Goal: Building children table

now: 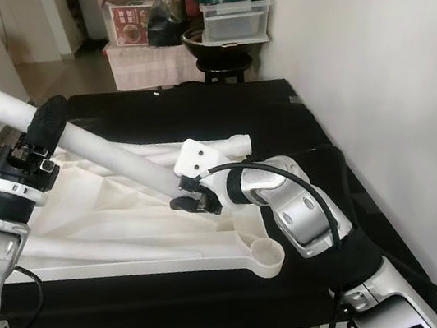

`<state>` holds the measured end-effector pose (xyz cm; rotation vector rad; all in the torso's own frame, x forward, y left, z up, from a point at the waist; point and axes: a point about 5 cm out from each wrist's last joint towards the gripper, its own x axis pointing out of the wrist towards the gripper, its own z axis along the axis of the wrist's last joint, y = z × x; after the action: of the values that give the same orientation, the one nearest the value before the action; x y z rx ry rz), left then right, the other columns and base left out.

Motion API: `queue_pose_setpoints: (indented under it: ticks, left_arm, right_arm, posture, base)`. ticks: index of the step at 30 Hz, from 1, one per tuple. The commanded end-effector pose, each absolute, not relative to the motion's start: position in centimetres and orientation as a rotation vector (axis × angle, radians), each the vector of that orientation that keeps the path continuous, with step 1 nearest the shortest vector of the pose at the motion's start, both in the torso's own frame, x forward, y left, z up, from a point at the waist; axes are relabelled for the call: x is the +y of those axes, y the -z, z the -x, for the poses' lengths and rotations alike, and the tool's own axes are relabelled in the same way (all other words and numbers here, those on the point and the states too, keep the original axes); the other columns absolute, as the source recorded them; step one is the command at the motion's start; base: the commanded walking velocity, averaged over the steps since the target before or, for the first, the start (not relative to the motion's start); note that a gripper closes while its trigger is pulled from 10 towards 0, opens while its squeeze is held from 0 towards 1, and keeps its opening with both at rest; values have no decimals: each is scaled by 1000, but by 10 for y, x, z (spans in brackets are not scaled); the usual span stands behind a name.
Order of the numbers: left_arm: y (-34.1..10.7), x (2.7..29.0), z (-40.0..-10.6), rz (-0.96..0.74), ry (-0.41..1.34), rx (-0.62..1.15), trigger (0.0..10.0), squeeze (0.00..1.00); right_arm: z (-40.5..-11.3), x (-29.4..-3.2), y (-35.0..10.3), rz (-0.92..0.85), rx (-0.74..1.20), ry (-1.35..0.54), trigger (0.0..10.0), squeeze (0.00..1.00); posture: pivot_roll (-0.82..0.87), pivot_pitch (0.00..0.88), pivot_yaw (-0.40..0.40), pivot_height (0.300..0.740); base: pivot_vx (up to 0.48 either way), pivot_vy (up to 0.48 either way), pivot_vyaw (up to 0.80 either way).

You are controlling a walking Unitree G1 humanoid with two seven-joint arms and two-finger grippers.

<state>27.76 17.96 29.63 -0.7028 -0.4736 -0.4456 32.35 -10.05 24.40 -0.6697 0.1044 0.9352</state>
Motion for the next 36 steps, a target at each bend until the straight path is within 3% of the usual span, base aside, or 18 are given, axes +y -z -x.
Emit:
queue_pose_setpoints:
  ticks: [1, 5, 8, 9, 11, 12, 18, 19, 20, 21, 29, 35, 36]
  left_arm:
    - [-302, 179, -278, 666, 501, -472, 0, 0]
    - [-304, 180, -278, 650, 522, -470, 0, 0]
    - [-310, 178, -280, 630, 567, -474, 0, 0]
    - [-313, 176, -281, 618, 596, -474, 0, 0]
    - [-315, 175, -282, 611, 614, -473, 0, 0]
    - [-320, 170, -283, 570, 687, -465, 0, 0]
    - [-327, 160, -285, 404, 871, -423, 0, 0]
    - [-329, 158, -287, 346, 911, -410, 0, 0]
    - [-329, 158, -287, 346, 911, -410, 0, 0]
    - [-330, 156, -288, 307, 938, -400, 0, 0]
    - [-337, 144, -296, 187, 1057, -368, 0, 0]
    - [-341, 128, -297, 147, 1180, -370, 0, 0]
    - [-343, 124, -297, 154, 1203, -387, 0, 0]
  right_arm:
    - [-326, -99, -237, 650, 119, -922, 10000, 0]
    - [-327, -95, -238, 613, 87, -919, 10000, 0]
    - [-327, -86, -243, 525, -54, -947, 10000, 0]
    - [-326, -84, -243, 489, -75, -957, 10000, 682]
    - [-326, -84, -244, 470, -81, -963, 10000, 682]
    - [-324, -80, -243, 411, -74, -1013, 10000, 1000]
    - [-321, -72, -240, 363, -45, -1075, 10000, 1000]
    - [-320, -69, -237, 368, -17, -1088, 10000, 792]
    - [-320, -69, -237, 368, -17, -1088, 10000, 792]
    - [-320, -66, -234, 372, 0, -1096, 10000, 0]
    - [-325, -53, -231, 315, 85, -1089, 10000, 0]
    - [-325, -37, -233, 127, 135, -1091, 10000, 0]
    - [-322, -31, -234, 74, 121, -1114, 0, 0]
  posture:
    - [-36, 0, -16, 740]
    - [-35, 0, -16, 740]
    - [-33, 0, -13, 740]
    - [-27, 0, -14, 740]
    - [-27, 0, -14, 740]
    - [-21, 0, -12, 740]
    - [-14, 0, -14, 740]
    - [-16, 0, -12, 740]
    - [-16, 0, -12, 740]
    - [-16, 0, -12, 740]
    - [-22, 0, -7, 740]
    - [-29, 0, -4, 740]
    - [-29, 0, -2, 740]
  base:
    - [0, 0, 0]
    - [0, 0, 0]
    - [0, 0, 0]
    - [0, 0, 0]
    - [0, 0, 0]
    - [0, 0, 0]
    - [0, 0, 0]
    - [0, 0, 0]
    - [0, 0, 0]
    - [0, 0, 0]
    - [0, 0, 0]
    - [0, 0, 0]
    - [0, 0, 0]
